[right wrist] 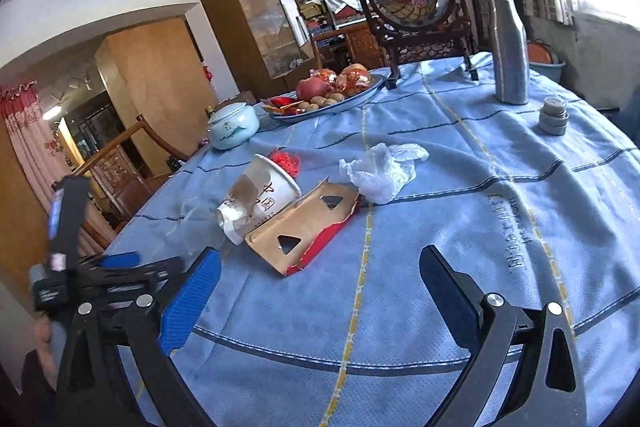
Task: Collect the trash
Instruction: 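Move both tools back over the table toward the remaining cups, then grasp the second clear plastic cup with the left tool while the right tool grasps the white paper cup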
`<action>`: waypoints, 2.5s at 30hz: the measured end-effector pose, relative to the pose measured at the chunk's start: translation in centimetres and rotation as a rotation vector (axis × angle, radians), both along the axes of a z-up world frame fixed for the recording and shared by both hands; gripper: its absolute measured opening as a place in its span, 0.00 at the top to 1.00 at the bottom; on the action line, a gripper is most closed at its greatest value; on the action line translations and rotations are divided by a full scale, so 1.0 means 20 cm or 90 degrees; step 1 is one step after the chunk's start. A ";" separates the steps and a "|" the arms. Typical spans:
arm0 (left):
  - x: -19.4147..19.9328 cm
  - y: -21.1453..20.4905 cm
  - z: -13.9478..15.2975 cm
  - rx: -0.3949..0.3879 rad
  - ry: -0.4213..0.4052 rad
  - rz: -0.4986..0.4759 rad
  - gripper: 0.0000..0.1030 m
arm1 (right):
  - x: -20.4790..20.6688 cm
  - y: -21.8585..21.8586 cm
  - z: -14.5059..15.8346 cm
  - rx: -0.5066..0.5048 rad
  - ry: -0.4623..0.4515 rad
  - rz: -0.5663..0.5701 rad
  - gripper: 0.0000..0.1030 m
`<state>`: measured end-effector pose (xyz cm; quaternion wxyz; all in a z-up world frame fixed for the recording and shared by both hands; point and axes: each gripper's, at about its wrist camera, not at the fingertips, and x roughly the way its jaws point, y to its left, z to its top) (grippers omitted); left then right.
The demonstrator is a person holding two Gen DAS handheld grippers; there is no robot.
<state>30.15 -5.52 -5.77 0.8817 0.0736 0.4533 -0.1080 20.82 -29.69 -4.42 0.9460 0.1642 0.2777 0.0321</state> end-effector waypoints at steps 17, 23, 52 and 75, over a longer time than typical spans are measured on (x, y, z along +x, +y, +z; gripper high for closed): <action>0.19 0.25 0.04 0.014 -0.019 0.085 0.06 | 0.06 -0.16 -0.07 0.152 0.033 0.019 0.05; 0.20 0.26 0.06 -0.019 -0.009 0.076 0.06 | 0.06 -0.15 -0.07 0.139 0.034 0.014 0.05; 0.49 0.15 -0.05 -0.082 0.051 0.092 0.41 | 0.09 -0.14 -0.08 0.123 0.054 0.011 0.05; 0.41 0.37 0.09 -0.170 -0.017 0.129 0.49 | 0.53 0.23 0.07 0.071 0.123 0.138 0.05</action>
